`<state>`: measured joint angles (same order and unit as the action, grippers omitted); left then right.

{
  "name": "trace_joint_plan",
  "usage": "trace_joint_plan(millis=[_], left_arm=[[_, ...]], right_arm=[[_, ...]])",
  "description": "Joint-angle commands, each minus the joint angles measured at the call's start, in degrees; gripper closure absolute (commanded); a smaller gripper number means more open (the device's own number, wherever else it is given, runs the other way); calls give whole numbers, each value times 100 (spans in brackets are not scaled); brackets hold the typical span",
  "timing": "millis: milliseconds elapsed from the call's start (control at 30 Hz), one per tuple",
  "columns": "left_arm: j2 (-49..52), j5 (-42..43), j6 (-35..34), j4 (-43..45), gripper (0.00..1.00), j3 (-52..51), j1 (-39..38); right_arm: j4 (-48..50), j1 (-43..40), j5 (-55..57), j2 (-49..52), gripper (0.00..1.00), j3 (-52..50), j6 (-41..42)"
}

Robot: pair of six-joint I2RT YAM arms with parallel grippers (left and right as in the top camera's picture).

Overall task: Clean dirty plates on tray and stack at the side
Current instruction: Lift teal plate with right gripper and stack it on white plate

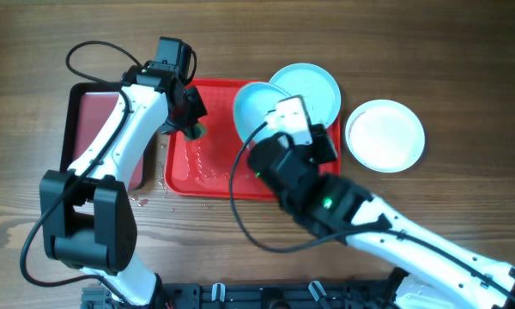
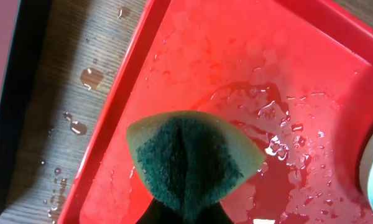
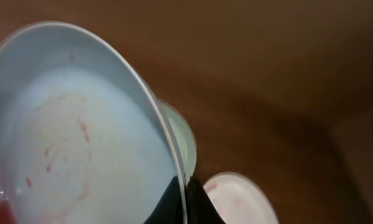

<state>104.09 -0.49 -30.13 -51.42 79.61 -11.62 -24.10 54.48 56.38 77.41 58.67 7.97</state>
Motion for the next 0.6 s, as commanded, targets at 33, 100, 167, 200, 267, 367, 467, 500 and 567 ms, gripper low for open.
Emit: trace_joint_plan(millis=[33,100,167,200,267,367,467,500,567], left_arm=[[70,98,-39,70,96,-98,-15],[70,116,-37,90,96,-98,-15],[70,116,-37,94,96,-98,-15],[70,116,-37,94,96,-98,-15],[70,116,-37,101,96,-98,-15],[70,116,-37,105,96,-98,-15],[70,116,-37,107,96,-98,-15],[70,116,-37,107,96,-98,-15],[70,116,-37,107,96,-98,-15]], right_arm=[[1069,599,1982,94,96,133,-1617],[1641,686,2402,114,96,133,-2260],[2229,686,2638,114,96,133,-2914],[2411,686,2645,114,96,133,-3093],[2623,686,2645,114,96,133,-3257],[2669,686,2645,114,96,133,-3259],[2660,686,2638,114,96,92,-2835],[2638,684,2638,114,96,46,-2544],[2050,684,2321,114,96,-114,-1307]])
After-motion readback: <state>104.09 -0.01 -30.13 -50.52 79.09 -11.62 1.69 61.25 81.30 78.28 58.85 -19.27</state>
